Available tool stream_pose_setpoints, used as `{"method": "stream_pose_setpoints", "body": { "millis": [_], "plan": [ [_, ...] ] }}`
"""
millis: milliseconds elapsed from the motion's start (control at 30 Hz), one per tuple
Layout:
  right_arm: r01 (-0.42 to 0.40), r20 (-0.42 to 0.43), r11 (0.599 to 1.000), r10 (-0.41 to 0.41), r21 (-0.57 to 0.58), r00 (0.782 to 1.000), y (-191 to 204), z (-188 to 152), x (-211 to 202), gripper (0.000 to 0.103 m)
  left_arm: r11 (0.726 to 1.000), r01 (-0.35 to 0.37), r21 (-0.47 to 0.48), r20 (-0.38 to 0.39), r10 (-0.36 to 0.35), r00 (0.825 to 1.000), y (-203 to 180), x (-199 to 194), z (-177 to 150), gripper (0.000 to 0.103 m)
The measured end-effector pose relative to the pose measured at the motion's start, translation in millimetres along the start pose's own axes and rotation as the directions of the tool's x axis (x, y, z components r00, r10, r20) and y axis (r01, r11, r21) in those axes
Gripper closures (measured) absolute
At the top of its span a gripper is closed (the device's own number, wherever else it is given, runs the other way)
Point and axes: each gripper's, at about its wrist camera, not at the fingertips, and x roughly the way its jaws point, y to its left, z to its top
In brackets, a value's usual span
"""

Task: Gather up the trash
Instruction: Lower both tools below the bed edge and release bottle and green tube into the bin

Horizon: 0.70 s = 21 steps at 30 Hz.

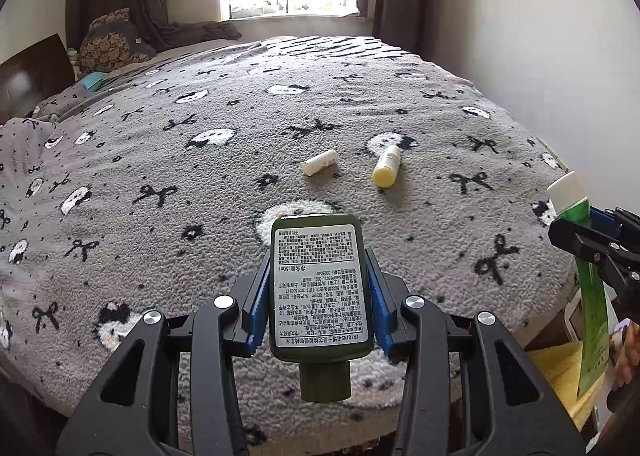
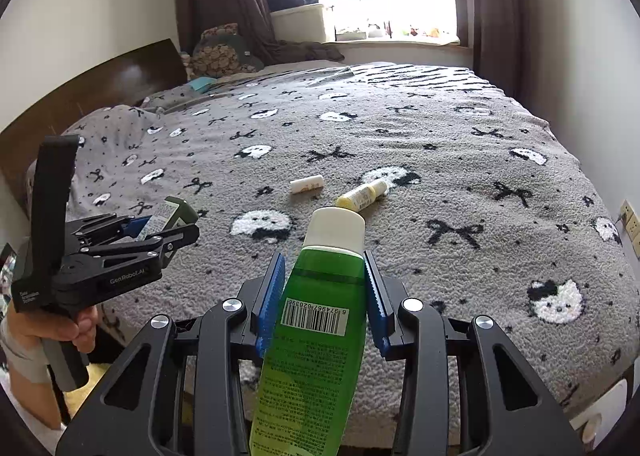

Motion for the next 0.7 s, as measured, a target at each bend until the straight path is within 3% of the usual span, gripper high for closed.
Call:
{"method": "stream_pose_setpoints", "body": {
  "millis": [367, 700],
  "plan": [
    [0.006, -0.011, 1.0, -0.006, -0.015, 1.0, 3, -50, -47, 0.064, 1.0, 0.025, 0.015, 0.045, -0.025, 0.999, -30, -60, -62, 0.063],
    [-0.024, -0.162, 0.999, 0.028, 0.027, 0.986, 10, -121, -38, 0.064, 0.997, 0.072, -0.005, -0.039, -0.072, 0.997, -43, -59, -133, 0.063]
  ]
}}
